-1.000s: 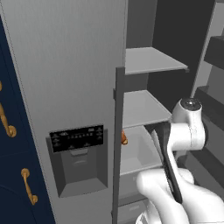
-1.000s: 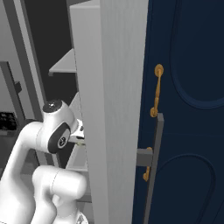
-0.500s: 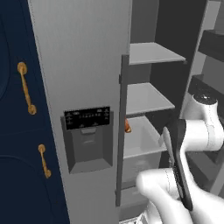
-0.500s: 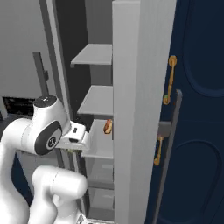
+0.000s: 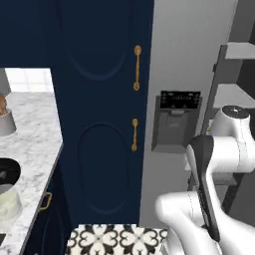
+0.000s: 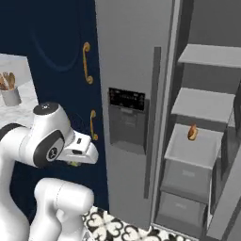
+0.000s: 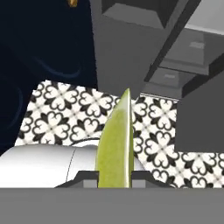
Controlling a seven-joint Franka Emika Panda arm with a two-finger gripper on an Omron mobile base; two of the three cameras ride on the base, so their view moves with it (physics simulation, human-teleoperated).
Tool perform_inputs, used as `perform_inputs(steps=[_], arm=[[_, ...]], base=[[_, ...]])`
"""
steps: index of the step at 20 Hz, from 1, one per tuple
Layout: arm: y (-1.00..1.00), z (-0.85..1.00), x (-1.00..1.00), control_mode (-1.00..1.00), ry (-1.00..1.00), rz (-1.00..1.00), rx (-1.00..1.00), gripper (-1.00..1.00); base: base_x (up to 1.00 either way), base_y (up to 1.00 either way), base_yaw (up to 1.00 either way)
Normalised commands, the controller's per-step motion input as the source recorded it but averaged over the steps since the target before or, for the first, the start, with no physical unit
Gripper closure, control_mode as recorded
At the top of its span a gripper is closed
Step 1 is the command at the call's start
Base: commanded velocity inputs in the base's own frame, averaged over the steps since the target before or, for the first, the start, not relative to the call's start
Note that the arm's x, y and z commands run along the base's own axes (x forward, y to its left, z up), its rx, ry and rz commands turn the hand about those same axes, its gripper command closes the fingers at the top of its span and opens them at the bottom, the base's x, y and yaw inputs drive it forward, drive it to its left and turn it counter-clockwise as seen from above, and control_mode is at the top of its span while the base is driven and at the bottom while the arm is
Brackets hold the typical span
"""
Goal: Grab a lemon wedge from the fridge and one ice cube from the ice bowl, and put them in the glass of lemonade.
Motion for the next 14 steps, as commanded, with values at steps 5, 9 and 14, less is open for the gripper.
perform_inputs(steps=[5, 9, 14], arm=[[0.0, 0.0, 0.0, 1.0, 0.0, 0.0, 0.0, 1.0], [0.0, 0.0, 0.0, 1.0, 0.0, 0.0, 0.0, 1.0], [0.0, 0.0, 0.0, 1.0, 0.0, 0.0, 0.0, 1.0]], base=[[-0.07, 0.37, 0.79], [0.29, 0.04, 0.79], [0.79, 0.08, 0.7]])
